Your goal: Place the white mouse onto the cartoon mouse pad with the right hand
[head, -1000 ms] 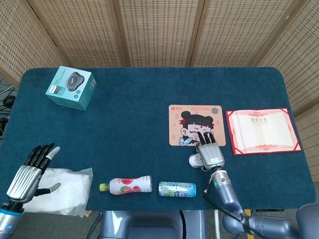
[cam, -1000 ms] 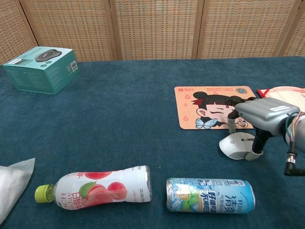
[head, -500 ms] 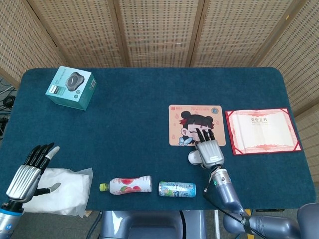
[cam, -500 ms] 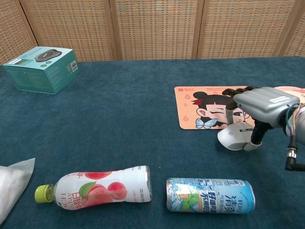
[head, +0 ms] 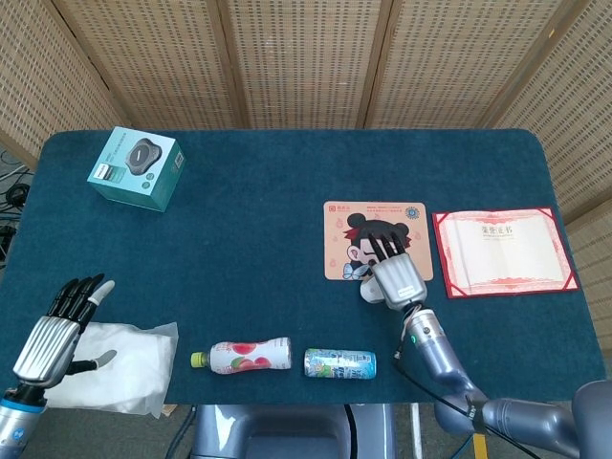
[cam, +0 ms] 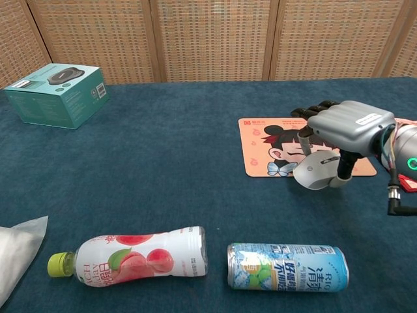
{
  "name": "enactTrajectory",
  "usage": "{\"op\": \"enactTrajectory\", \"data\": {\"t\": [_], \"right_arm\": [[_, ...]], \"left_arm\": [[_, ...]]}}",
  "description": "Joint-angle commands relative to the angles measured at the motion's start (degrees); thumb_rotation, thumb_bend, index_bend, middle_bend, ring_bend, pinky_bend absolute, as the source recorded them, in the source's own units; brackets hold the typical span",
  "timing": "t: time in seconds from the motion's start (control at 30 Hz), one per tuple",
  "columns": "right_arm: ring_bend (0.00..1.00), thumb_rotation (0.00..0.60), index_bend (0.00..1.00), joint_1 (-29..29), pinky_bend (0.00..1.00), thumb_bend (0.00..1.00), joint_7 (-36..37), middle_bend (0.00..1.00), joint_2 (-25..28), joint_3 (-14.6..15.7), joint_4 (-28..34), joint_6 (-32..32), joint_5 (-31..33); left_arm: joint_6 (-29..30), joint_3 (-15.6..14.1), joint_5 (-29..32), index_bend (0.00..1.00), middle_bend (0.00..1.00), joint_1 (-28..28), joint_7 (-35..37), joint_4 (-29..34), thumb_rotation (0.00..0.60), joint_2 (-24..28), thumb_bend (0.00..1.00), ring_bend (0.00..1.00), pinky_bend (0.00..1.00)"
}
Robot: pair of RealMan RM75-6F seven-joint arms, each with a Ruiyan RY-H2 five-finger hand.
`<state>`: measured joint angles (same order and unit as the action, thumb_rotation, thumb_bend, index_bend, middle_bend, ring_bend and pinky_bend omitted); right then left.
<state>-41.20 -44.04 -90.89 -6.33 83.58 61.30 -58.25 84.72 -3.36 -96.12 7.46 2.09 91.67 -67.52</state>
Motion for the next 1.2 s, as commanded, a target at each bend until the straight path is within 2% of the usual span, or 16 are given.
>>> {"op": "enactTrajectory", "data": {"t": [0.03,0.27,0.83,1.07,1.2], "right_arm": [[0.00,0.600,0.55,-1.4,0.00,0.00,1.9,0.02,-0.2,0.0,-3.2,-2.5,-2.0],[0.00,0.600,0.55,-3.8,0.00,0.00,6.2,0.03,-1.8,-0.1,-11.3,-7.5,-4.6],[0.00,0.600,0.57,-9.6,0.00,0.00,10.3,0.03,-4.1,-2.0,-23.4,-15.3,-6.8],[0.00,0.600,0.57,-11.6,0.00,0.00,13.0,0.03,-4.1,-1.4,-26.6,-17.1,-10.4],[0.00,0.600,0.57,-12.6,0.00,0.00,15.8,0.03,-4.6,0.2,-29.6,-16.7,-15.2]], "left_arm": [[-0.3,0.2,0.5,0.00,0.00,0.1,-0.1,-0.1,0.600,-0.1,0.15,0.00,0.00],[-1.7,0.7,2.0,0.00,0.00,0.5,-0.4,-0.5,0.600,-0.5,0.15,0.00,0.00],[-4.0,1.6,5.0,0.00,0.00,1.2,-1.5,-1.4,0.600,-1.5,0.15,0.00,0.00],[-4.2,1.5,5.1,0.00,0.00,1.3,-1.9,-1.5,0.600,-1.7,0.15,0.00,0.00],[-4.1,1.3,4.9,0.00,0.00,1.2,-2.1,-1.5,0.600,-1.7,0.15,0.00,0.00]]}}
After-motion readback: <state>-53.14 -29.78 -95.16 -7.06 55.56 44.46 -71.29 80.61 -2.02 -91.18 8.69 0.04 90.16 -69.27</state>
